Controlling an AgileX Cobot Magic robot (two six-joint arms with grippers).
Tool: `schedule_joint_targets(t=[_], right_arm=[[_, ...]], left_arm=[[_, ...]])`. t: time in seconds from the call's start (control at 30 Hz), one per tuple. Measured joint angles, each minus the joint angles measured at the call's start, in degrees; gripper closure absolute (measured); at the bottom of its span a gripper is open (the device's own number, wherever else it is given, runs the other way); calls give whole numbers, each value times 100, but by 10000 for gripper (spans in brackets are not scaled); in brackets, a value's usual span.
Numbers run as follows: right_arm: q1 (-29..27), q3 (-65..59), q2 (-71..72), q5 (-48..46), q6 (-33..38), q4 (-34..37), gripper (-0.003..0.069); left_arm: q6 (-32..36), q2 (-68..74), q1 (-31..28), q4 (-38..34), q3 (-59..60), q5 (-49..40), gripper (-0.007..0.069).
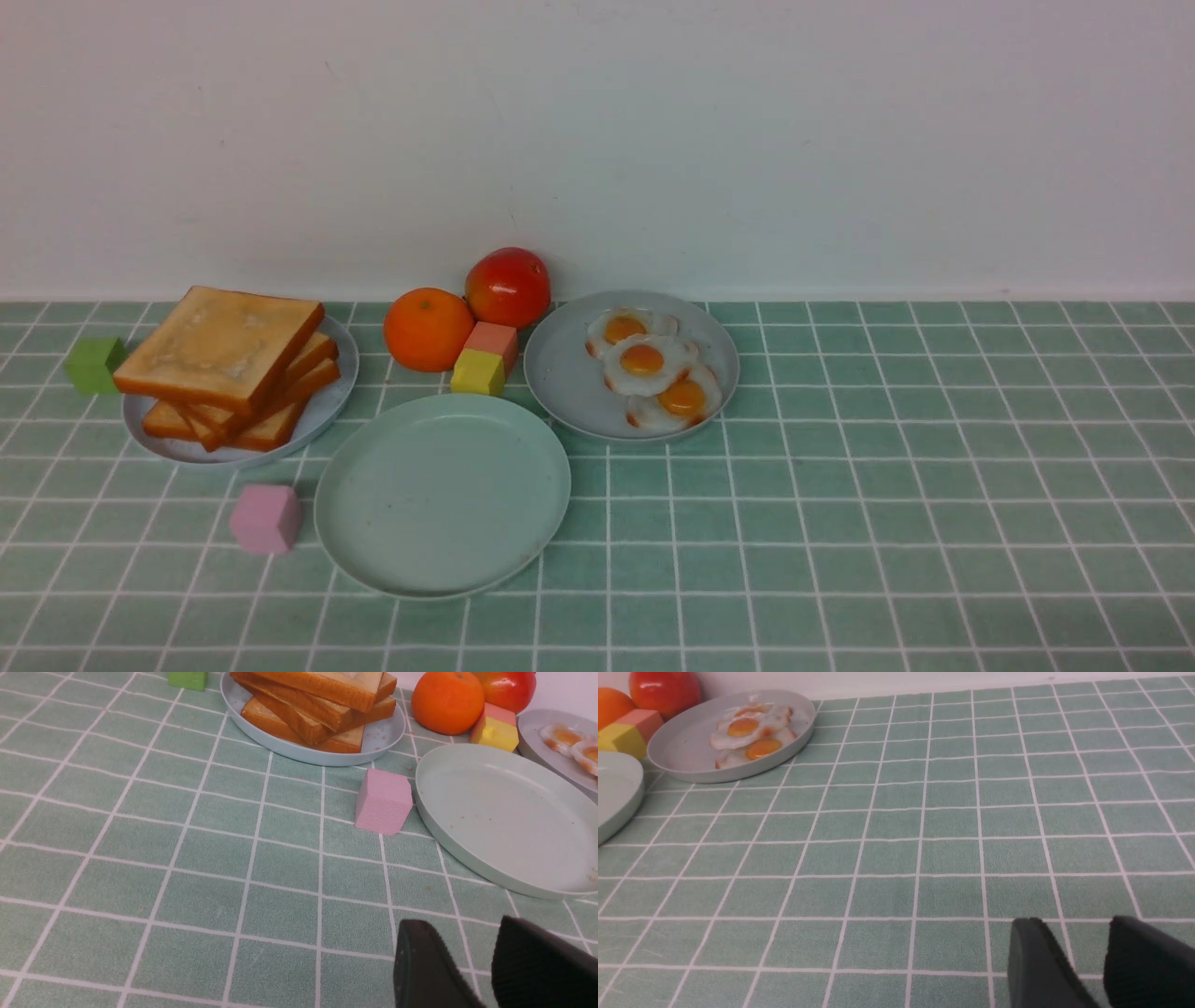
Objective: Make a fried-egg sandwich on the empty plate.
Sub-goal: Use the left arm to grab a slice of bread
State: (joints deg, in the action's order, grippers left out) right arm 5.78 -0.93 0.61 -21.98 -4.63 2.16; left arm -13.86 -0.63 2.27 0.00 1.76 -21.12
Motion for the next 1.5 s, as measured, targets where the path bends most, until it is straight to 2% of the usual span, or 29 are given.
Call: schedule_joint_targets(t=[0.13, 0.33, 0.47, 0.63, 0.73, 0.8, 0.83, 0.97, 1.07, 1.17, 1.3, 1.33, 1.5], right_arm=[[0, 0, 0, 0, 0, 0, 419], [0, 0, 0, 0, 0, 0, 419], [0, 0, 0, 0, 0, 0, 419], [0, 0, 0, 0, 0, 0, 419], [0, 0, 0, 42, -22, -4, 419], [0, -24, 0, 219, -244, 240, 419], [0, -32, 0, 243, -280, 283, 419], [0, -51, 0, 912, -1114, 1493, 419], [0, -51, 0, 1328, -1293, 1951, 419], [0, -20, 0, 1582, -1365, 2410, 424], [0, 656, -163, 642, -1182, 2449, 483], [0, 1313, -546, -103, -835, 2327, 540], [0, 3275, -2058, -2103, 541, 1911, 663]], left_arm=[[-184, 0, 0, -238, 0, 295, 386], [-1374, 0, 0, -2059, 0, 1789, 386], [-1588, 0, 0, -2671, 0, 2462, 386], [-1599, 125, 0, -2778, -358, 1930, 440], [-1207, 865, 0, -2455, -1109, 1101, 540], [-655, 1693, 0, -2188, -1830, 318, 618], [-600, 1693, 0, -2174, -1895, 318, 624], [635, 3495, 0, -2047, -3428, -1747, 638], [1086, 4201, 0, -2017, -4055, -2332, 638], [1341, 4943, 0, -2009, -4559, -2410, 638], [1601, 5712, 0, -1906, -4912, -2093, 638], [1758, 6118, 0, -1834, -5124, -1968, 638], [2002, 7404, 0, -1603, -5728, -1675, 638]])
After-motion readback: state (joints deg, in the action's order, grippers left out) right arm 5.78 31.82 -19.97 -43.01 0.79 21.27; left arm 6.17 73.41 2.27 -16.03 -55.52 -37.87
